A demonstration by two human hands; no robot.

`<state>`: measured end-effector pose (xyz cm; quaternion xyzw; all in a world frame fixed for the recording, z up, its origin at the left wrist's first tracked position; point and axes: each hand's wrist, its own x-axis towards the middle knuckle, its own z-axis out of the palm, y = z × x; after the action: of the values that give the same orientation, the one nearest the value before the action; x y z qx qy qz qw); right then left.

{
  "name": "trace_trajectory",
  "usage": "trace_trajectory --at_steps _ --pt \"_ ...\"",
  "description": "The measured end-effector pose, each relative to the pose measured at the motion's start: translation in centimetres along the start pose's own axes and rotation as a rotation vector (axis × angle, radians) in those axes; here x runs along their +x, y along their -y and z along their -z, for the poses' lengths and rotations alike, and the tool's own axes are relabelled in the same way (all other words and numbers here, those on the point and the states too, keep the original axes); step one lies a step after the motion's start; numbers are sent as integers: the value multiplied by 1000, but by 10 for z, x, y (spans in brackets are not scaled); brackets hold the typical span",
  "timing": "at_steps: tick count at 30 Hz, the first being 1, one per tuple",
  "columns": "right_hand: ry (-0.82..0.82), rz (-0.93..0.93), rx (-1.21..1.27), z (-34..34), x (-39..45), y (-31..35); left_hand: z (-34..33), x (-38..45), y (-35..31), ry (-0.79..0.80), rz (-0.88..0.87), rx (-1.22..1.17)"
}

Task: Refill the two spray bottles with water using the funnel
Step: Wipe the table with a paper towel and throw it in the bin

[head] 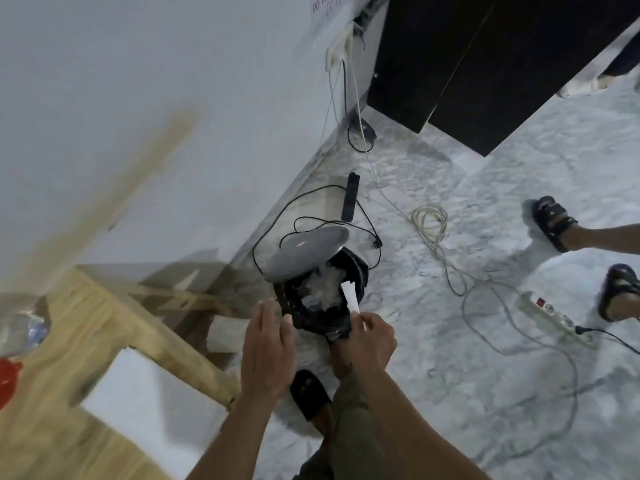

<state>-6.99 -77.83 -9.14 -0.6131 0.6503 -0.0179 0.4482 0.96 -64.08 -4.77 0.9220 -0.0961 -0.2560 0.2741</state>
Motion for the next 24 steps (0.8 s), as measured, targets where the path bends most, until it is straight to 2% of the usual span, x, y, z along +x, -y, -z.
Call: trace_trajectory --at_steps 7,9,11,19,24 --pt "25 -59 86 -31 27 8 -8 23 8 10 3 50" --pt "87 -42 153 -39 34 12 -12 28 10 2 1 50" --pt "137 -9 117 -43 40 15 -15 32 12 7 14 52" --pt "180 58 41 -20 42 25 -11 34 1 -3 22 55" --pt "175 81 92 -3 33 37 2 26 -16 -24 -6 18"
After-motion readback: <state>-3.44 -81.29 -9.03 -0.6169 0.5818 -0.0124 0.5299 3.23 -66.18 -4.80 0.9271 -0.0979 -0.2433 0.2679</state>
